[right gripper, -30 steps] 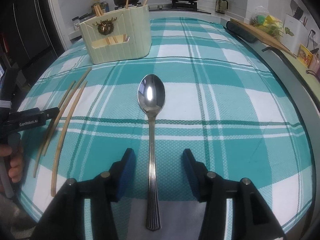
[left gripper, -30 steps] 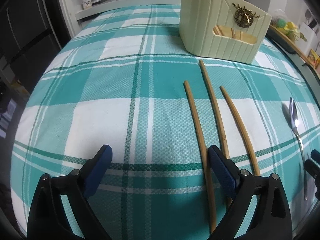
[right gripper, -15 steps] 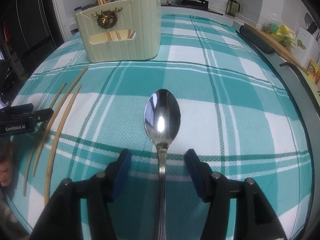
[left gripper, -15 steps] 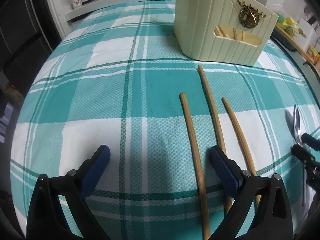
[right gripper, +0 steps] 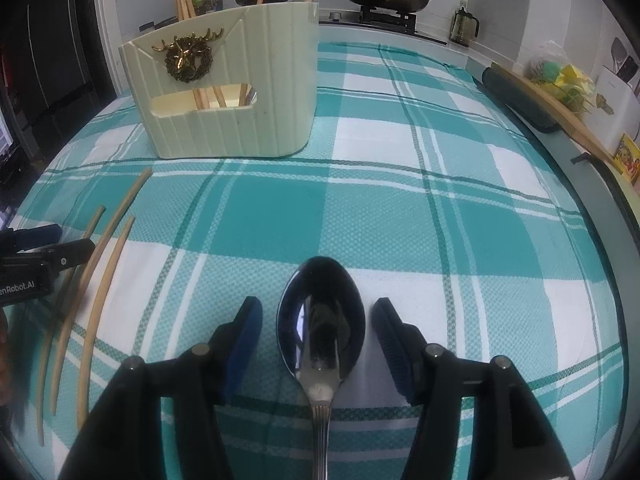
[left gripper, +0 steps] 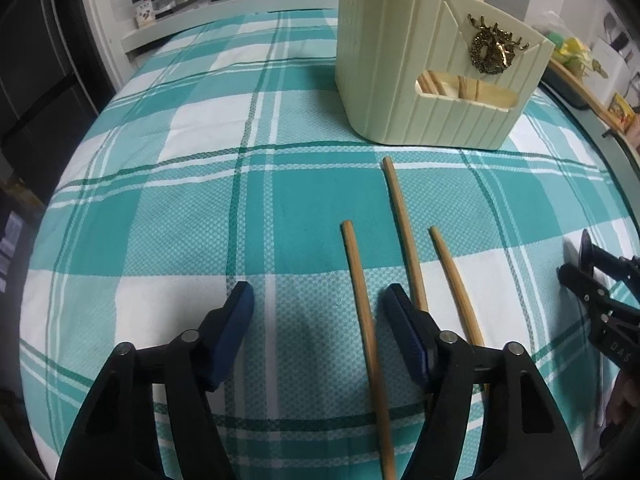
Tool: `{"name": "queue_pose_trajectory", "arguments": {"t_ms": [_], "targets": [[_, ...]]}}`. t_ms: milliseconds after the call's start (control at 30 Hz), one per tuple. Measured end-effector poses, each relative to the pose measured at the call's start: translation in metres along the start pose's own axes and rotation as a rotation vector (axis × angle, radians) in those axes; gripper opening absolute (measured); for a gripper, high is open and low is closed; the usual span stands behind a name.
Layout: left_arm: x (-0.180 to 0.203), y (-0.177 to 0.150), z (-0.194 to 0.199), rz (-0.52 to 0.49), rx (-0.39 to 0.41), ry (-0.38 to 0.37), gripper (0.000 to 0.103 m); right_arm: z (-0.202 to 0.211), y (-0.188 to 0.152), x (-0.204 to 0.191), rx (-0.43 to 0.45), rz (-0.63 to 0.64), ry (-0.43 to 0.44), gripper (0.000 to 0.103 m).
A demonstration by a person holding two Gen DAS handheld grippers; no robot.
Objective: Organize utensils
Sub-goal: 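Lift the spoon with the right tool while the left tool grasps a wooden chopstick, then carry the spoon in the right tool toward the holder while the left tool carries its chopstick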
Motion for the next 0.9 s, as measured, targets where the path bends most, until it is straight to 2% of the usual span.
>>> {"name": "queue_pose_trajectory", "arguments": {"t_ms": [67,100,167,233,367,467,900], "targets": [[0.001,0.001,0.001,-0.004,0.006,-0.021,0.045,0.000,0.002,-0.001,0.004,0.020,0.007,0.048],[0.002,0.002,0.002,-0.001,0.009,-0.031,0.039,0.000,0.003,-0.002,0.009,0.029,0.011,0.041],[0.003,0.003,0.003,0.005,0.010,-0.047,0.022,0.000,0.005,-0.004,0.012,0.043,0.021,0.041],[0.004,0.004,0.002,0.002,0.014,-0.063,0.010,-0.001,0.005,-0.003,0.015,0.043,0.036,0.041],[0.002,0.003,0.007,0.016,0.017,-0.088,0.006,0.011,0.005,0.000,0.040,0.028,0.075,0.041],[0.000,0.003,0.024,0.030,0.051,-0.104,0.005,0.028,0.006,0.003,0.072,0.023,0.093,0.041],[-0.014,0.005,0.149,0.063,0.282,-0.187,0.005,0.114,0.009,0.005,0.205,0.027,0.176,0.041]]}}
Point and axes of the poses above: each gripper's, at about its wrist camera, not at the fingertips, and z roughly against the way its jaws point, x to its right, y to its top, the point moved 3 cm from there along -z, roughly the way its jaws point, and after that the axes turned 1 degree about y, right-handed, at the moved point
